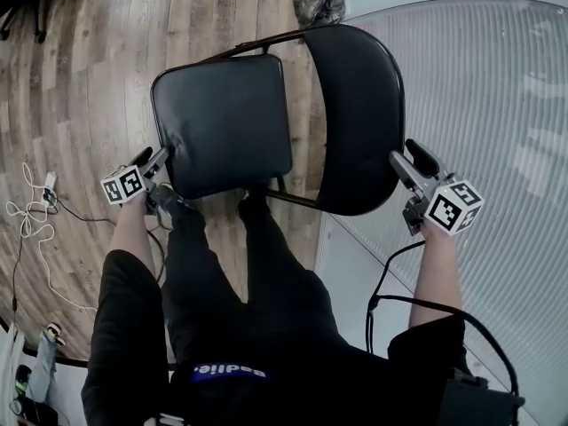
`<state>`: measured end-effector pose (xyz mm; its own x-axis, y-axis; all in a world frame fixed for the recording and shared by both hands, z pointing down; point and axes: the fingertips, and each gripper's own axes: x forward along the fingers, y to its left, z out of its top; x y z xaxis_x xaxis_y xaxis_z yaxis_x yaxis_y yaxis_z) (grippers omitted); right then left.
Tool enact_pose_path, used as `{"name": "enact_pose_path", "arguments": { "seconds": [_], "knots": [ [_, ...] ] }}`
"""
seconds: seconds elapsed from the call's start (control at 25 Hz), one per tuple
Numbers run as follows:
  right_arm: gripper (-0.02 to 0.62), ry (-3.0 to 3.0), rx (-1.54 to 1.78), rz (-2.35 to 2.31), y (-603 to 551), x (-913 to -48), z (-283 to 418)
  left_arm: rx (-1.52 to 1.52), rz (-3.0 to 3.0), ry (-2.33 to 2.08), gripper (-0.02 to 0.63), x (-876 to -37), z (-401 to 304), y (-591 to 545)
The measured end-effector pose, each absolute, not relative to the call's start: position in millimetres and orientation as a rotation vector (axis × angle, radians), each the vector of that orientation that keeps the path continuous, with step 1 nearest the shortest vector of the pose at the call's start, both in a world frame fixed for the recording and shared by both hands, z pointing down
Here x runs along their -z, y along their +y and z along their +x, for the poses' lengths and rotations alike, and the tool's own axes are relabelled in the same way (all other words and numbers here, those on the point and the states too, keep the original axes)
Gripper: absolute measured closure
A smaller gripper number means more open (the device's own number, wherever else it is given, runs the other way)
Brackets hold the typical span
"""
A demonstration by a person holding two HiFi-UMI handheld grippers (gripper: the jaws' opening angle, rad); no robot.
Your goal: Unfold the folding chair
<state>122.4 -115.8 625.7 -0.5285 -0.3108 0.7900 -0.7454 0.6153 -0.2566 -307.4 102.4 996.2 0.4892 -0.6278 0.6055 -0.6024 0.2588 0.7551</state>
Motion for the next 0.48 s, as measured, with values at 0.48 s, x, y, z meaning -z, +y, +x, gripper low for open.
{"name": "enact_pose_path", "arguments": {
  "seconds": [0.48],
  "knots": [
    [0.383,-2.273,-0.673,0.791,-86,-534,75,0.128,1.555,-1.207,0.298,-808,-274,81]
  ]
}}
